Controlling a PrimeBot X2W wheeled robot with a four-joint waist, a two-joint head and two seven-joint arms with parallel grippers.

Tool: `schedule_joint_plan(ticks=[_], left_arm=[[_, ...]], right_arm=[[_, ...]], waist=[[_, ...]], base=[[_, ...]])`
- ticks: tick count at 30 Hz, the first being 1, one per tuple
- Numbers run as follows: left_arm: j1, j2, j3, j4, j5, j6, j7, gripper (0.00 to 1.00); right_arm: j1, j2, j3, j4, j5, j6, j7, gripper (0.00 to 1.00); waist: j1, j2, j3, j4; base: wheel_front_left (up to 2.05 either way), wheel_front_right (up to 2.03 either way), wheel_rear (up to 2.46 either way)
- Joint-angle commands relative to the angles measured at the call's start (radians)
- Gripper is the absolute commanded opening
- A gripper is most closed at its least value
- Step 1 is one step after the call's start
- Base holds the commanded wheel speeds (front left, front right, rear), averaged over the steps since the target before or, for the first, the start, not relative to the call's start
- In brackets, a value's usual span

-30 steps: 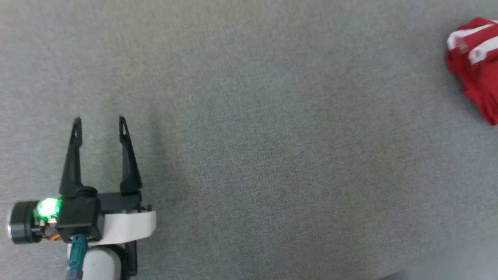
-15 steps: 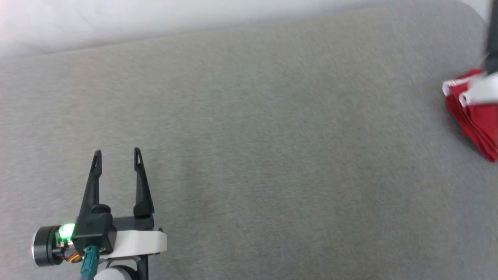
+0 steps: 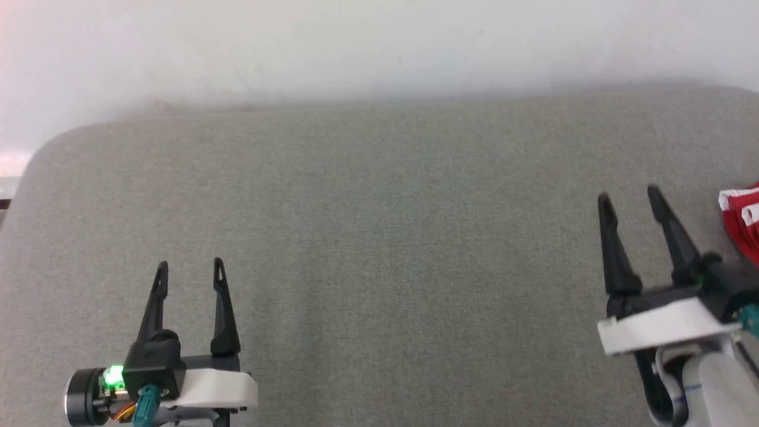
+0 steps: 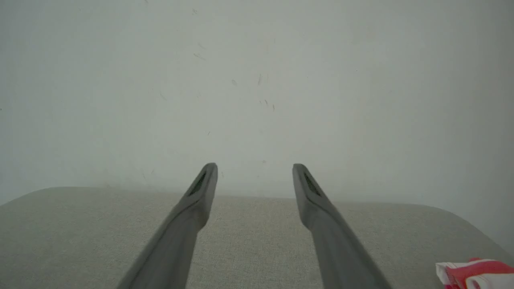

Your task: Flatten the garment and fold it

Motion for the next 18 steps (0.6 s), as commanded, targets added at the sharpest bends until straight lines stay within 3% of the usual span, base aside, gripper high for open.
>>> schedule_joint_plan(ticks=[1, 11, 12, 18], left_arm=[[0.012, -0.003, 0.004, 0.006, -0.006, -0.009, -0.005, 1.00], [0.030, -0.023, 0.011, 0.057, -0.010, -0.047, -0.005, 1.00], [0.020, -0.022, 0.009, 0.055, -0.007, -0.044, 0.000, 0.00], [0.018, -0.023, 0.007, 0.055, -0.005, -0.048, 0.008, 0.00]], right_arm=[[0.025, 0.005, -0.001, -0.011, 0.006, -0.002, -0.005, 1.00], [0.190, 0.029, -0.053, -0.068, -0.008, -0.002, -0.005, 1.00], [0.186, 0.027, -0.052, -0.063, -0.004, 0.000, 0.000, 0.00], [0.185, 0.027, -0.051, -0.063, -0.008, 0.000, 0.008, 0.00]], waist=[[0.0002, -0.0001, -0.036, 0.031], [0.0002, -0.0001, -0.059, 0.036], [0.0002, -0.0001, -0.059, 0.036], [0.0002, -0.0001, -0.061, 0.037]], base=[[0.00, 0.00, 0.00], [0.00, 0.00, 0.00], [0.00, 0.00, 0.00], [0.00, 0.00, 0.00]])
